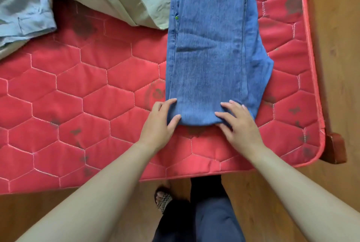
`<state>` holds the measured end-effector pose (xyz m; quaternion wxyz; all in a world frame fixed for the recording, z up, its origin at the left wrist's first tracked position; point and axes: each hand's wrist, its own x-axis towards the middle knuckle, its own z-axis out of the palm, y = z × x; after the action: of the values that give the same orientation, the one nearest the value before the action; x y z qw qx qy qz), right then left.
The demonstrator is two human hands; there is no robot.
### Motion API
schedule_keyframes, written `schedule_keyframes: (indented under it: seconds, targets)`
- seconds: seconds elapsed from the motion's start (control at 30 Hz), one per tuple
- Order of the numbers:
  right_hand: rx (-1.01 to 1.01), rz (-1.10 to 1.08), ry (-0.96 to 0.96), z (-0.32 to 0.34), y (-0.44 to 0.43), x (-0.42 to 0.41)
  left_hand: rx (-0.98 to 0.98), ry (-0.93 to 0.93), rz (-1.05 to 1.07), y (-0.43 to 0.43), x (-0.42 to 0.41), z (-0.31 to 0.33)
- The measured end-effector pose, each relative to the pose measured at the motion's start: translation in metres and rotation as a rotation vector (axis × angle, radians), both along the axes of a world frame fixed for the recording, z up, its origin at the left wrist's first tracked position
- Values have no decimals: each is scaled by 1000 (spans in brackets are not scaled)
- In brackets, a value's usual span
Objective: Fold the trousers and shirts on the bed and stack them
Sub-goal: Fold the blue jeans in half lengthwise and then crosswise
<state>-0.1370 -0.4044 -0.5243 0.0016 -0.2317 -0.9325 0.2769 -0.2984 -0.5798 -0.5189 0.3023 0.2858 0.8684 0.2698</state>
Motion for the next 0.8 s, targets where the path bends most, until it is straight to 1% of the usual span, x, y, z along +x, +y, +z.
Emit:
schedule_keyframes:
  seconds: [0.1, 0.27, 0.4, 0.5, 0.57, 0.7, 0.8]
  targets:
    - [6, -55, 93, 21, -5, -4, -11, 65, -34, -8, 7, 19]
    - [-39, -62, 102, 74, -9, 2, -49, 72, -96, -12, 0, 67]
    - [-72, -87, 79, 124, -6, 23, 72, 89, -200, -14, -2, 112]
    - [-82, -128, 58, 153, 16, 19, 163, 79, -244, 1, -11, 143]
    - [-46, -147, 83, 166, 41, 2, 204, 54, -199, 24, -25, 158]
    - [-16, -197, 133, 174, 106, -58, 264, 37, -4, 89, -64, 166]
    - [-11, -225, 134, 161, 156, -106, 247, -79, 170, 137, -95, 149]
